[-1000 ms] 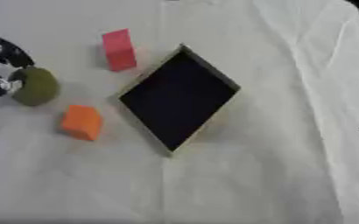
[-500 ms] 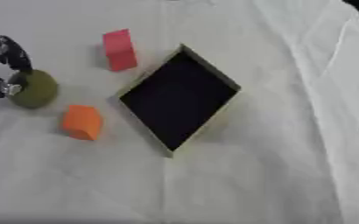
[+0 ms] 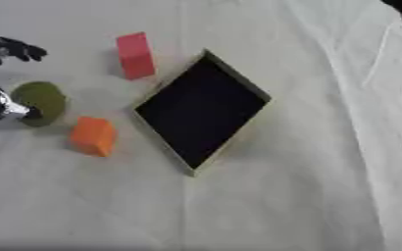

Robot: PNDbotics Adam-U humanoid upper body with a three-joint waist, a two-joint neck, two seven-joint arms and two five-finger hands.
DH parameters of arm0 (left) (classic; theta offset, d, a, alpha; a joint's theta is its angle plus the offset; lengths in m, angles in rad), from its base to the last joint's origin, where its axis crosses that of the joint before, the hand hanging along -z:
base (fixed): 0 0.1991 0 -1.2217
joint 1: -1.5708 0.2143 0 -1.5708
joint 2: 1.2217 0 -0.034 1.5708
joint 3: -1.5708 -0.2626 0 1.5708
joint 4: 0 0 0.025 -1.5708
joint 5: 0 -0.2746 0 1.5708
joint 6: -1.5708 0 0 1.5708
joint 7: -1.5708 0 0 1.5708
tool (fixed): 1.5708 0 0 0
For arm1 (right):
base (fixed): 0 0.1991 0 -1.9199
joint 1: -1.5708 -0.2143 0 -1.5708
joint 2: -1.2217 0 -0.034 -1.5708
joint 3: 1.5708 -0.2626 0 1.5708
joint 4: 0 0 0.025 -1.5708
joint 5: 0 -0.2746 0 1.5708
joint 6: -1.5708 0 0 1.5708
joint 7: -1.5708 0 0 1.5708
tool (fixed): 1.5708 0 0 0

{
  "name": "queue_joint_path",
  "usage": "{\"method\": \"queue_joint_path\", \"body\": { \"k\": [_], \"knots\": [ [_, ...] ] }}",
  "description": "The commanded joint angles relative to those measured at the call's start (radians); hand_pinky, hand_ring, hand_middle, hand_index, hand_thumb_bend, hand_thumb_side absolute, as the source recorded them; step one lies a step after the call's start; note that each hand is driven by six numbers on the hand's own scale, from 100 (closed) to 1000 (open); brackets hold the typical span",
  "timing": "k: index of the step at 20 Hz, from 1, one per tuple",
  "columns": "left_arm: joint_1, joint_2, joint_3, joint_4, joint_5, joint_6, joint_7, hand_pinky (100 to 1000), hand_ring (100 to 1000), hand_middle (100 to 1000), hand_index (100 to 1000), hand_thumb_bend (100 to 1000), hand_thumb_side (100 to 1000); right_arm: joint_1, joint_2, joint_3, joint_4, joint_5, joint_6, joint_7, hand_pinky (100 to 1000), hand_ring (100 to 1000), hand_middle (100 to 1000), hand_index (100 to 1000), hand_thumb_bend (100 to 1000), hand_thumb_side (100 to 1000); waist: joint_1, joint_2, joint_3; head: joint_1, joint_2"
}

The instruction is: Pick up objects on the table and place them in the box.

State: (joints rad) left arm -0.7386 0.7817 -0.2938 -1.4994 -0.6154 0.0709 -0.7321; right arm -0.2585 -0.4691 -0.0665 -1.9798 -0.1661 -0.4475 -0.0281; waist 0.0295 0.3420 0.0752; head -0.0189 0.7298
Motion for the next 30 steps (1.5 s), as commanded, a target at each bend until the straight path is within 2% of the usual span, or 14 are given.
{"method": "queue_joint_path", "body": {
  "k": [1,11,16,19,23,25,27,30],
  "knots": [
    [-0.015,0.033,0.022,-0.018,0.001,0.003,-0.012,985,917,877,1000,678,472,-0.004,-0.009,-0.003,-0.02,-0.006,0.002,0.002,865,910,709,807,100,615,0.01,-0.011,0.002,-0.001,0.006],
    [-0.018,0.015,0.008,0.038,-0.055,0.005,-0.063,953,897,845,972,662,433,-0.004,-0.003,-0.002,-0.02,-0.01,0.003,0.007,866,910,707,806,100,615,0.007,-0.008,0.0,0.002,0.003],
    [-0.027,-0.008,0.007,0.083,-0.073,0.006,-0.039,923,877,818,943,560,393,-0.003,0.002,-0.002,-0.02,-0.011,0.003,0.008,867,911,707,807,100,616,0.005,-0.005,-0.002,0.004,0.003],
    [-0.031,-0.016,0.002,0.103,-0.104,0.005,-0.017,921,878,818,942,554,373,-0.004,0.003,-0.002,-0.02,-0.012,0.002,0.009,867,912,707,807,100,616,0.004,-0.003,-0.004,0.005,0.002],
    [-0.034,-0.027,0.0,0.118,-0.134,-0.002,0.005,896,858,793,916,466,342,-0.004,0.005,-0.002,-0.02,-0.014,0.003,0.011,868,912,707,807,100,616,0.004,-0.002,-0.004,0.005,0.001],
    [-0.034,-0.03,0.0,0.121,-0.137,0.001,0.016,871,834,767,888,345,297,-0.003,0.006,-0.002,-0.02,-0.015,0.004,0.012,868,913,707,807,100,616,0.004,-0.002,-0.004,0.005,0.002],
    [-0.034,-0.033,-0.001,0.119,-0.134,0.003,0.023,827,791,727,843,289,271,-0.002,0.007,-0.002,-0.02,-0.015,0.004,0.012,868,913,707,808,100,617,0.004,-0.002,-0.004,0.005,0.003],
    [-0.035,-0.032,-0.004,0.116,-0.136,0.0,0.017,762,733,659,779,226,145,-0.001,0.008,-0.003,-0.02,-0.016,0.005,0.011,869,913,707,808,100,617,0.004,-0.003,-0.004,0.005,0.005]
  ]
}}
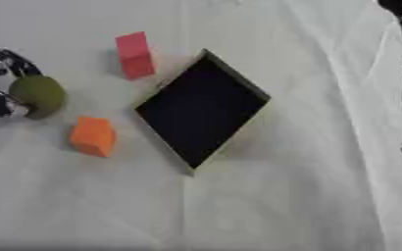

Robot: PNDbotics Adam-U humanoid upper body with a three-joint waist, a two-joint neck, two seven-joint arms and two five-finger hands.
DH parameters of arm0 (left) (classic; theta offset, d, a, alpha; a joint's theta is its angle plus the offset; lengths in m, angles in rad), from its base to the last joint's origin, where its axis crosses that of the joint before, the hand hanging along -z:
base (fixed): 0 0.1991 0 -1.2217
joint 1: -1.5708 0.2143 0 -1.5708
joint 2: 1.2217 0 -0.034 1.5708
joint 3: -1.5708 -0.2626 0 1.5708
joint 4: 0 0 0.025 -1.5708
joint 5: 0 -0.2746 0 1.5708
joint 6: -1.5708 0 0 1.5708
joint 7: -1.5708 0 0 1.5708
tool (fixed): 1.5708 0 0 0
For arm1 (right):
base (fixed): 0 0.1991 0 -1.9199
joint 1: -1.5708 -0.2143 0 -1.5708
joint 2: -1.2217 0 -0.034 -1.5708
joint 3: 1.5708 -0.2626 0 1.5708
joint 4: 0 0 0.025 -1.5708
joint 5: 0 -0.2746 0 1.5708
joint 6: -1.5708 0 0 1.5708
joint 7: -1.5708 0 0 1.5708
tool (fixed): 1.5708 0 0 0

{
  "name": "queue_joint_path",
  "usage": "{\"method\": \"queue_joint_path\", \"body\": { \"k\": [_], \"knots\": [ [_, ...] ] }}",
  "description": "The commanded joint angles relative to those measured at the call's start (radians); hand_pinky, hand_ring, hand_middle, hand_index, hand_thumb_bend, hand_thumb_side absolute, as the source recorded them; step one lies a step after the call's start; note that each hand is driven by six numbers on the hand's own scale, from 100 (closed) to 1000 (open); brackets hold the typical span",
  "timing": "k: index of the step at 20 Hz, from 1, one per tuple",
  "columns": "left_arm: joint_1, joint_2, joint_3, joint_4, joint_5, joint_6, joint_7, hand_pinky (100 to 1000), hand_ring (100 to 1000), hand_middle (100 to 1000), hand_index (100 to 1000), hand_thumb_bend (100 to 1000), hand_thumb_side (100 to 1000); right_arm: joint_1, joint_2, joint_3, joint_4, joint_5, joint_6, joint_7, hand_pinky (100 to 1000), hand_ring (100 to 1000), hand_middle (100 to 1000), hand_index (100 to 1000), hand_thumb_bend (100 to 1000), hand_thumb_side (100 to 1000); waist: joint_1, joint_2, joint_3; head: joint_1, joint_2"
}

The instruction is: Pick up objects on the table and place them in the box.

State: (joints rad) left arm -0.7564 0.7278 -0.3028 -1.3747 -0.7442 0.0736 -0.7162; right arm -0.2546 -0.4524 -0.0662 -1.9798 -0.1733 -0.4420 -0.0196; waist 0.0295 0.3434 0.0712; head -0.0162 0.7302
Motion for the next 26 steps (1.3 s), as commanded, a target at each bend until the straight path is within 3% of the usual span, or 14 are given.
{"method": "queue_joint_path", "body": {
  "k": [1,4,7,20,24,25,26],
  "knots": [
    [-0.018,0.022,0.005,-0.01,-0.013,-0.005,-0.002,742,717,641,760,200,100,-0.005,-0.009,-0.003,-0.02,-0.009,-0.001,0.002,869,913,707,808,100,617,0.004,-0.005,0.001,0.002,0.004],
    [-0.019,0.021,0.006,-0.016,-0.017,-0.007,-0.002,697,667,603,668,152,100,-0.004,-0.008,-0.003,-0.02,-0.017,0.001,0.002,869,914,706,808,100,619,0.003,-0.006,0.001,0.002,0.005],
    [-0.023,0.022,0.005,-0.033,-0.015,-0.006,0.002,690,649,587,644,145,100,-0.003,-0.008,-0.004,-0.02,-0.022,0.002,0.003,869,914,706,808,100,619,0.003,-0.007,0.002,0.003,0.007],
    [-0.046,0.053,0.032,-0.227,0.021,0.017,0.01,681,611,569,635,182,100,0.006,-0.016,-0.009,-0.02,-0.024,0.001,-0.001,870,913,705,807,100,618,0.008,-0.02,0.008,-0.006,0.014],
    [-0.071,0.055,0.035,-0.334,0.055,0.01,-0.008,682,607,566,632,155,100,0.005,-0.027,-0.011,-0.02,-0.024,-0.006,-0.004,870,911,705,807,100,616,0.008,-0.022,0.011,-0.021,0.017],
    [-0.081,0.051,0.034,-0.363,0.07,0.008,-0.014,681,605,566,631,100,100,0.005,-0.03,-0.011,-0.02,-0.024,-0.008,-0.005,870,911,705,807,100,615,0.008,-0.022,0.011,-0.027,0.018],
    [-0.091,0.047,0.031,-0.387,0.086,0.008,-0.02,681,603,565,630,123,100,0.006,-0.033,-0.012,-0.02,-0.023,-0.01,-0.005,869,910,705,807,100,614,0.008,-0.023,0.011,-0.032,0.019]
  ]
}}
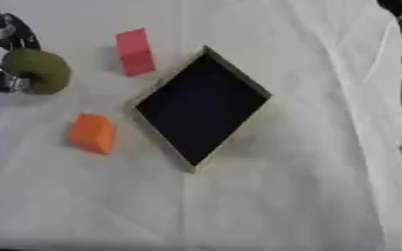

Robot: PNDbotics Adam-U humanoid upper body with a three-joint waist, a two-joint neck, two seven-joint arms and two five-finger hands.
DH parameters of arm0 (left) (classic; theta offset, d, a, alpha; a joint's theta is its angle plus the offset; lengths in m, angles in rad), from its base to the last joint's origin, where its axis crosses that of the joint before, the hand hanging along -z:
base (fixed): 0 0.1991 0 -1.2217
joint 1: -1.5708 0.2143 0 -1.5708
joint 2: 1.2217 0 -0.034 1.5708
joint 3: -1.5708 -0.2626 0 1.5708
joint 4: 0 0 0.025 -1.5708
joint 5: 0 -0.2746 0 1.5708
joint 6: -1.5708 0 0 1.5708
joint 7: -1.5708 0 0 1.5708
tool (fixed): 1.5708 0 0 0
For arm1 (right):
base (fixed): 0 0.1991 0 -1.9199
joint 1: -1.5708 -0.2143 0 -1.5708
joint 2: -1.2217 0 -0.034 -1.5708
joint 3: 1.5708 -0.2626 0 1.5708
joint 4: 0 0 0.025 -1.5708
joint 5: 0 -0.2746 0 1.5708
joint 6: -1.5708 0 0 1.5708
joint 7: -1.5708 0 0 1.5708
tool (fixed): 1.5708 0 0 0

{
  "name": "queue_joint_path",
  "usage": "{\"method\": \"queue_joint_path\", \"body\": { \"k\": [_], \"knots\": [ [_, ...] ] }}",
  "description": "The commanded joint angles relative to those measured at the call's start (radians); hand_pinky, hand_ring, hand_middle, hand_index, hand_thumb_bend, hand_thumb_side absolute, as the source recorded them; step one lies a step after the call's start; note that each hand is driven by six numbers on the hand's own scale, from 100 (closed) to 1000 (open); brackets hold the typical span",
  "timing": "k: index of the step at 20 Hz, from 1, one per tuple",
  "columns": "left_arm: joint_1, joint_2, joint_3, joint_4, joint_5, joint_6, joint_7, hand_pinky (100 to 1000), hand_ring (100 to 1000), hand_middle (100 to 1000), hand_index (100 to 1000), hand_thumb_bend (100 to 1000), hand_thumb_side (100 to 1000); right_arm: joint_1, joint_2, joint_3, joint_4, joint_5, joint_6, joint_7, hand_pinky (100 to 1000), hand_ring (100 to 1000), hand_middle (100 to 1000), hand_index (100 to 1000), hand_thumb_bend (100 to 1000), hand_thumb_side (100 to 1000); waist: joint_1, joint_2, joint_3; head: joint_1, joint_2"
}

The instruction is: Pick up objects on the table and place them in the box.

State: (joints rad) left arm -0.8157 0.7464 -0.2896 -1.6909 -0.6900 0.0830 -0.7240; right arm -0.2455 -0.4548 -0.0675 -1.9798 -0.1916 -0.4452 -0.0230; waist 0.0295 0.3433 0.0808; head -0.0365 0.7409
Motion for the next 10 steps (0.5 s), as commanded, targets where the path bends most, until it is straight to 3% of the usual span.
{"method": "queue_joint_path", "body": {
  "k": [1,5,10],
  "knots": [
    [-0.047,0.02,0.014,-0.092,0.051,0.0,-0.019,680,602,565,630,112,100,-0.004,-0.034,-0.011,-0.02,-0.005,-0.009,-0.002,869,910,705,806,100,613,0.008,-0.024,0.001,-0.015,0.009],
    [-0.116,-0.037,-0.005,-0.129,0.108,0.013,-0.031,678,596,564,626,100,100,-0.008,-0.045,-0.011,-0.02,-0.009,-0.012,-0.006,869,909,705,806,100,613,0.009,-0.029,-0.004,-0.019,0.01],
    [-0.184,-0.111,-0.036,-0.097,0.153,0.02,-0.022,675,592,565,625,100,100,-0.017,-0.053,-0.011,-0.02,-0.016,-0.013,-0.006,869,907,705,806,100,614,0.017,-0.029,-0.017,-0.015,0.007]
  ]
}}
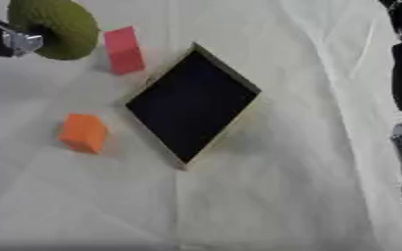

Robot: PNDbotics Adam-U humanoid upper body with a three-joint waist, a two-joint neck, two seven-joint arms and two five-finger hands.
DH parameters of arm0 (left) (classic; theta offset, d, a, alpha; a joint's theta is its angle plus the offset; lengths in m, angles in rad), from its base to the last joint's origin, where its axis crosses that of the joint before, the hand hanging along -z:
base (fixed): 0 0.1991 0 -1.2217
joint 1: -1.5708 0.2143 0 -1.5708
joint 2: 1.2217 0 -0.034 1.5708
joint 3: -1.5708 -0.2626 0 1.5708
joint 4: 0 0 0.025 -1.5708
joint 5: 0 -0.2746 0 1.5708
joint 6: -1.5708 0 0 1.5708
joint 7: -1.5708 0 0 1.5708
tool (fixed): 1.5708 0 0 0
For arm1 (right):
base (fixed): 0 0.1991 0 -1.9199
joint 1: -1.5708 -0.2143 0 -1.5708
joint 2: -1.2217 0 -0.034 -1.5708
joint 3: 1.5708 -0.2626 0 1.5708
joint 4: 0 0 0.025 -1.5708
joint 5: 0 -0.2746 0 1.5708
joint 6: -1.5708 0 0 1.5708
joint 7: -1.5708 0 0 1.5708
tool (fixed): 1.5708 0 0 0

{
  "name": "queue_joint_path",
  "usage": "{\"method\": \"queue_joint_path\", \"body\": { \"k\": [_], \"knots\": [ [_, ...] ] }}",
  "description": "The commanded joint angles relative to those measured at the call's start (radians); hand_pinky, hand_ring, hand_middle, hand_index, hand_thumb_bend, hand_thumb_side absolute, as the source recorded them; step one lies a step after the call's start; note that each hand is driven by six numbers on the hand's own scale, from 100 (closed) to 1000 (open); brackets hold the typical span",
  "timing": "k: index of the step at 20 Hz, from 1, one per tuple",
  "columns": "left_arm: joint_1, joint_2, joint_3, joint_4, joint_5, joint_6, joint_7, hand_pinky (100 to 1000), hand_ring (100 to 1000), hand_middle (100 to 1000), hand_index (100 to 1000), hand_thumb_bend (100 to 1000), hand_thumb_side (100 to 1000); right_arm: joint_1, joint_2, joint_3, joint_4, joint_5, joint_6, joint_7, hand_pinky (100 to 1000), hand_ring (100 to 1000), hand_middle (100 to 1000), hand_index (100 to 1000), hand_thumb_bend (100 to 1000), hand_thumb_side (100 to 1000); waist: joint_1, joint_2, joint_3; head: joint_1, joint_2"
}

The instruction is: Pick up objects on the table and place them in the box.

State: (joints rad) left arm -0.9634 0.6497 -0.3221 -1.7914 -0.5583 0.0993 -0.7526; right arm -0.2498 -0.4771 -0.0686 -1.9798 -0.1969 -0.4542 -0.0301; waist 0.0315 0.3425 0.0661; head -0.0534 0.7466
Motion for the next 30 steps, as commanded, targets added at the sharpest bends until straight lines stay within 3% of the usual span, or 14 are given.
{"method": "queue_joint_path", "body": {
  "k": [1,16,23,30],
  "knots": [
    [-0.047,-0.027,-0.01,0.014,0.026,0.003,0.011,676,592,567,626,100,100,-0.016,-0.03,-0.01,-0.02,-0.012,-0.003,0.001,869,907,705,806,100,615,0.016,-0.028,-0.006,0.002,0.001],
    [-0.141,-0.206,-0.059,0.251,0.05,-0.051,0.145,680,603,576,632,100,100,-0.089,-0.014,-0.008,-0.02,-0.05,0.01,0.008,869,908,705,806,100,621,0.026,0.007,-0.083,0.027,-0.016],
    [-0.13,-0.254,-0.062,0.43,0.06,-0.088,0.206,689,609,584,637,100,192,-0.103,-0.007,-0.005,-0.02,-0.06,0.018,0.018,870,911,705,807,100,624,0.033,0.024,-0.101,0.02,-0.014],
    [-0.121,-0.292,-0.072,0.512,0.065,-0.126,0.205,699,620,600,655,100,230,-0.114,0.003,-0.004,-0.02,-0.061,0.031,0.018,870,913,705,808,100,627,0.042,0.037,-0.116,0.018,-0.012]
  ]
}}
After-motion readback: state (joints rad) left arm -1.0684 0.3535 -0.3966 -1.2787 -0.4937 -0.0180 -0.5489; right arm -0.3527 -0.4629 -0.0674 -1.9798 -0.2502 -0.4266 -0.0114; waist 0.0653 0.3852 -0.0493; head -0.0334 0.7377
